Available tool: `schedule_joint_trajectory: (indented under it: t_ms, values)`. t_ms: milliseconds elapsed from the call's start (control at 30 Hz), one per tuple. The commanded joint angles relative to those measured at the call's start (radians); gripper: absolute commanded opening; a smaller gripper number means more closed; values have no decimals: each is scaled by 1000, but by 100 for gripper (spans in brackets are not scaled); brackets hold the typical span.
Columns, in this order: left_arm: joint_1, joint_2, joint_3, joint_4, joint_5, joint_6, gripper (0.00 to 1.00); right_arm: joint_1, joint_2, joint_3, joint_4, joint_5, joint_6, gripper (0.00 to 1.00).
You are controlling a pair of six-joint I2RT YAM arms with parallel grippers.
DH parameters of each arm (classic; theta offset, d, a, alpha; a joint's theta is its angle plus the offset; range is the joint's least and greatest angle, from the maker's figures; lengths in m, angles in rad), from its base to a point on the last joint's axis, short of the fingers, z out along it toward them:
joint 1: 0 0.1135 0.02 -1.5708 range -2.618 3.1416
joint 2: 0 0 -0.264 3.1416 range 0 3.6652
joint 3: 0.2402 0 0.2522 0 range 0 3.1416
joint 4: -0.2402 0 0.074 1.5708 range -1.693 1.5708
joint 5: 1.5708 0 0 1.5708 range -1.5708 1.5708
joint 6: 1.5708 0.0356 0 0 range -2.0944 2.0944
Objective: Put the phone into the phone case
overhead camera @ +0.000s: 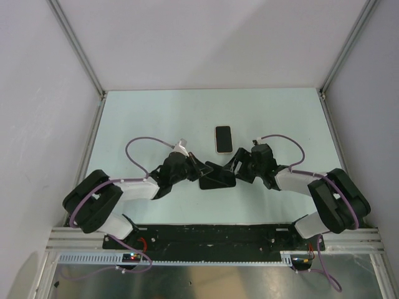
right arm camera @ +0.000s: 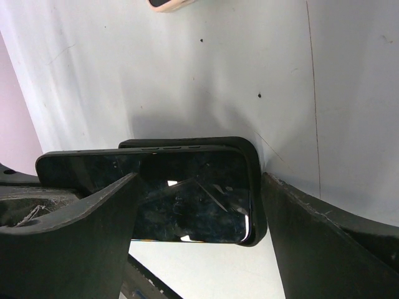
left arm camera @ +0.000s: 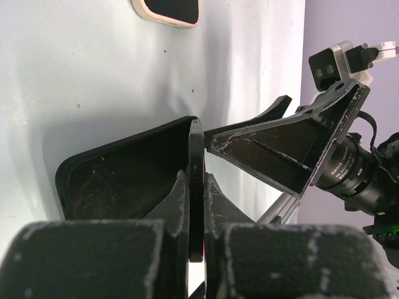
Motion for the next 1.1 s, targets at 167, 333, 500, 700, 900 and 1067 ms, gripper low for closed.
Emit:
schedule_joint_trajectory:
  t_ms: [167,333,500,700,900,1067]
  values:
    - [-37,72,11,58,44,-49,0,39,43,-2,-16,3,26,84]
    - [-62,75,-37,59,-31,-141,0,66,28,-7,-28,39,30,84]
    - [-69,81,-76,59,-61,-190,0,99,9,-12,-44,85,37,85]
    - [-69,74,-122,58,-67,-201,0,130,-32,-55,-46,135,54,85]
    - [-80,75,-146,58,-71,-199,0,113,-94,-95,-60,138,53,86]
    - [-89,82,-159,57,-80,-203,0,112,-174,-112,-99,150,55,87]
